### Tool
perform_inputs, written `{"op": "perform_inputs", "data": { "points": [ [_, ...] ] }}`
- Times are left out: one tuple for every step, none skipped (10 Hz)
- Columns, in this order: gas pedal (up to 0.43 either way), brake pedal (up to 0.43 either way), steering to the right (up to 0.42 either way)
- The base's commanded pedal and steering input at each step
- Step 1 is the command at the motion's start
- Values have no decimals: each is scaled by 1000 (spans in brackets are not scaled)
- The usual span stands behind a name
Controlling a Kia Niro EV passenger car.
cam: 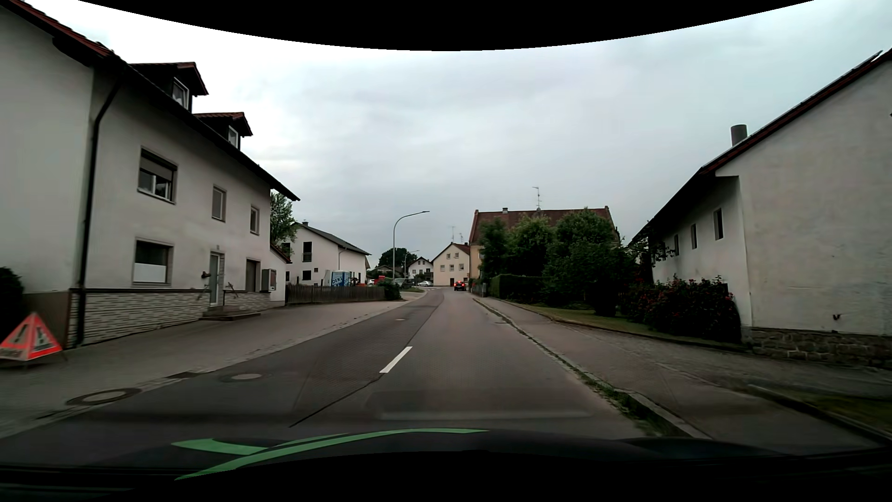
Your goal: Follow the waypoints while adhering to traffic rules and regulations
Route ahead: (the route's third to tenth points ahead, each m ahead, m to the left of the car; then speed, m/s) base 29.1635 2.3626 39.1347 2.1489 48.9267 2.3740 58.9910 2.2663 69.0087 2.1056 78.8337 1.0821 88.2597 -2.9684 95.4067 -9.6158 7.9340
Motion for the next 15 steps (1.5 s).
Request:
{"op": "perform_inputs", "data": {
  "points": [
    [228,0,49],
    [228,0,38],
    [228,0,27],
    [228,0,14],
    [228,0,6],
    [228,0,3],
    [228,0,3],
    [228,0,1],
    [228,0,-3],
    [228,0,-4],
    [228,0,-4],
    [228,0,-4],
    [228,0,-4],
    [228,0,-4],
    [228,0,-4]
  ]
}}
